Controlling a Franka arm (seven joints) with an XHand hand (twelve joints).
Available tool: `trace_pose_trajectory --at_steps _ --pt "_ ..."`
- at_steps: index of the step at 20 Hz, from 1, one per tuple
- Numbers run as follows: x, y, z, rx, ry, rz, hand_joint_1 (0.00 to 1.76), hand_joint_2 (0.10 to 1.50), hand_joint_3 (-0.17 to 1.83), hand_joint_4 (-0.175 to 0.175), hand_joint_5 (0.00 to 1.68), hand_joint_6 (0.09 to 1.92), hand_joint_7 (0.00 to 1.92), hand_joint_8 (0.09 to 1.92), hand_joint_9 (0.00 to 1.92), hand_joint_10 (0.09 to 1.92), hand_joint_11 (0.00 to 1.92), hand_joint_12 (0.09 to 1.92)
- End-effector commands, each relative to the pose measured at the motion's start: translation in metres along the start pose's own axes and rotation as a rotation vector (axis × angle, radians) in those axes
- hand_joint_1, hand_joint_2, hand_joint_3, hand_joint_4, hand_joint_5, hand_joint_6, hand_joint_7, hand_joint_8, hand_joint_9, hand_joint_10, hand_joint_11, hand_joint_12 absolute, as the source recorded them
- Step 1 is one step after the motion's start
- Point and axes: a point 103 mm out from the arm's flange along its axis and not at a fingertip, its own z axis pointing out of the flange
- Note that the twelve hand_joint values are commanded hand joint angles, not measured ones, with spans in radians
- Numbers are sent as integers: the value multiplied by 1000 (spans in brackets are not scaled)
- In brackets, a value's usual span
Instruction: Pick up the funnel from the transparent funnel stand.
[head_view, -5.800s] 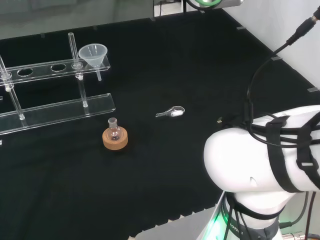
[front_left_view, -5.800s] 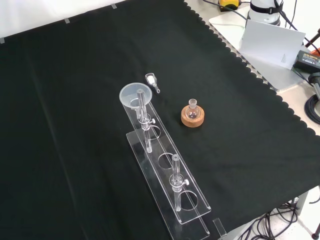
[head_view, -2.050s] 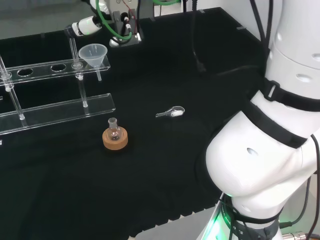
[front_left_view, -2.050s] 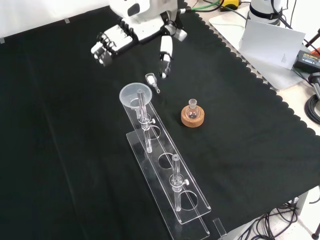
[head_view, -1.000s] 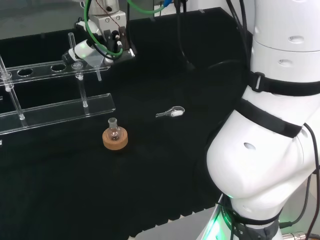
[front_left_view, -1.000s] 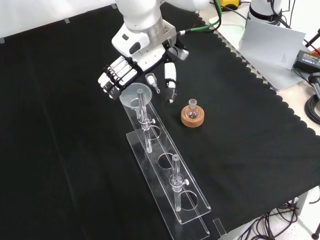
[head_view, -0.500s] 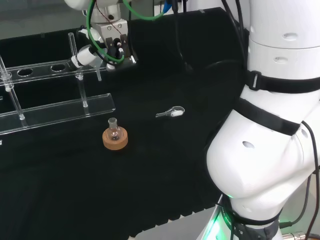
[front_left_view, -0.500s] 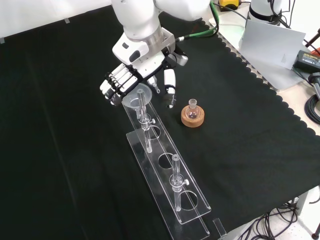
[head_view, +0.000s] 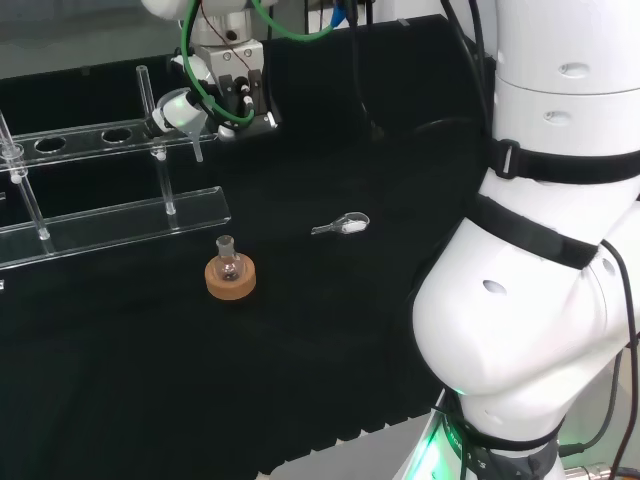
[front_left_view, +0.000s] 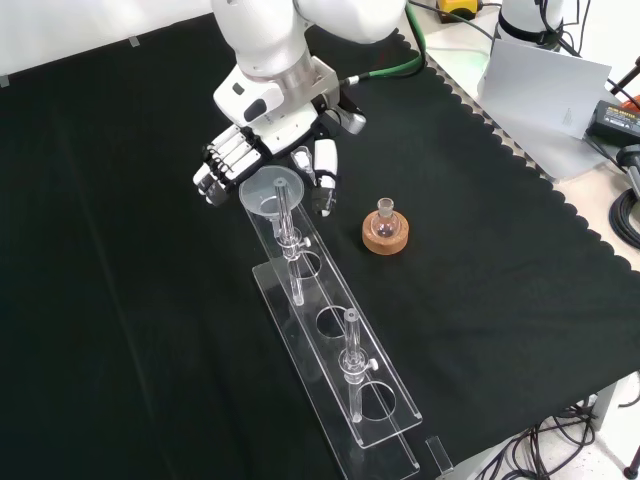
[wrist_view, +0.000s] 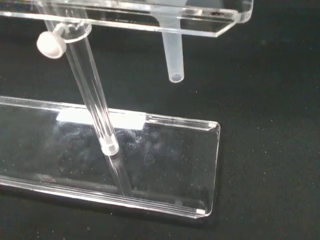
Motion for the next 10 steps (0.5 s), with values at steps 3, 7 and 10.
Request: trace_pose_trajectory --at_steps 3,7,10 --pt "4 1 2 16 -4 -6 387 679 0 -32 0 87 31 403 5 491 0 1164" --pt "5 1 4 19 -11 -10 393 681 1 -36 0 87 21 519 0 567 0 1205" --pt "2 1 5 16 -13 -6 397 682 1 -37 0 87 51 558 0 614 0 1222"
